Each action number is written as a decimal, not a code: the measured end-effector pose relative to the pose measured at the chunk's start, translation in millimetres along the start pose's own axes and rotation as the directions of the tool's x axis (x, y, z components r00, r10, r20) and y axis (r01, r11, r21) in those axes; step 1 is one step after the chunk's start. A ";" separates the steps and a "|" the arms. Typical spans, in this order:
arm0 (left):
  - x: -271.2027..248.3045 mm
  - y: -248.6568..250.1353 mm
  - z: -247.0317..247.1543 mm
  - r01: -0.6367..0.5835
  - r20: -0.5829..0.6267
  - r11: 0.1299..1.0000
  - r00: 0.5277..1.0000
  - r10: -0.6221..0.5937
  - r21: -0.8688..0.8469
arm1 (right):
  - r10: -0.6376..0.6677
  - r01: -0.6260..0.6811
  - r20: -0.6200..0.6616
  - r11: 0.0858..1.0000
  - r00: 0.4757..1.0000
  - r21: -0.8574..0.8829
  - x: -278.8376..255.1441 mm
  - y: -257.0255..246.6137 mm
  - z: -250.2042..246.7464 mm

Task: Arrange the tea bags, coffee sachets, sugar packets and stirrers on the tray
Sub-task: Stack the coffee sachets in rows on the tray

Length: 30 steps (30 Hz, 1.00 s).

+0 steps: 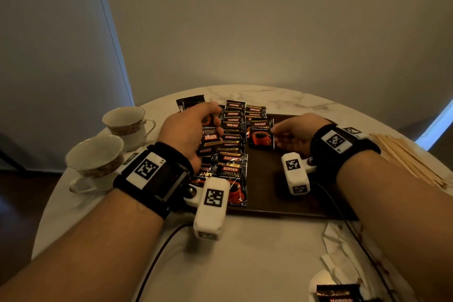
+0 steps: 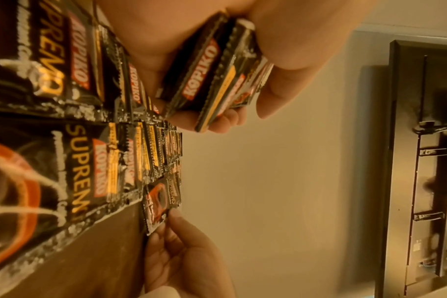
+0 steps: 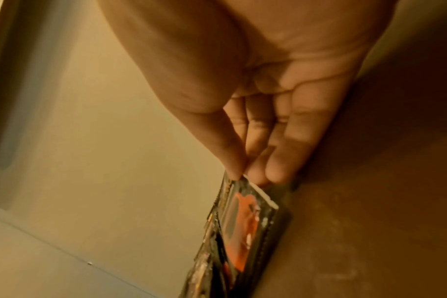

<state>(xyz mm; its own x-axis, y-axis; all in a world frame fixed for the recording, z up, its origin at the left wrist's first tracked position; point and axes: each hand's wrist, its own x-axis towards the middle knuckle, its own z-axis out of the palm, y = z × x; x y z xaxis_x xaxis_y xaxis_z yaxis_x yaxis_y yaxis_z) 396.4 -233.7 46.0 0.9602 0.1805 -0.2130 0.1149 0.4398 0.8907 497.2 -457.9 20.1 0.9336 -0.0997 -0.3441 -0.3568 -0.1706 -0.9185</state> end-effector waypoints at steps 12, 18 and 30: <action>1.1 2.1 -0.9 -0.003 0.009 1.000 1.000 0.003 -0.007 | -0.013 0.013 -0.002 0.981 1.000 -0.192 -2.3 -4.8 11.9; 2.0 1.2 -0.8 0.012 0.028 1.000 1.000 -0.012 -0.003 | -0.002 0.005 0.017 0.975 1.000 -0.221 -3.2 -6.5 11.3; -7.1 -3.6 4.7 -0.001 0.065 0.983 0.998 -0.011 0.182 | -0.174 0.154 0.204 0.982 0.963 0.111 -47.8 -10.7 0.1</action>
<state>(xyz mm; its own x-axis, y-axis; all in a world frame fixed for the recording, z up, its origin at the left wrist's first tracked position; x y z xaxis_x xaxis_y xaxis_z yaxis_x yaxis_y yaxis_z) 390.4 -240.7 46.1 0.9735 0.1182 -0.1958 0.1579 0.2721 0.9492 456.4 -451.2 46.3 0.9683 0.1336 -0.2112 -0.2027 -0.0741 -0.9764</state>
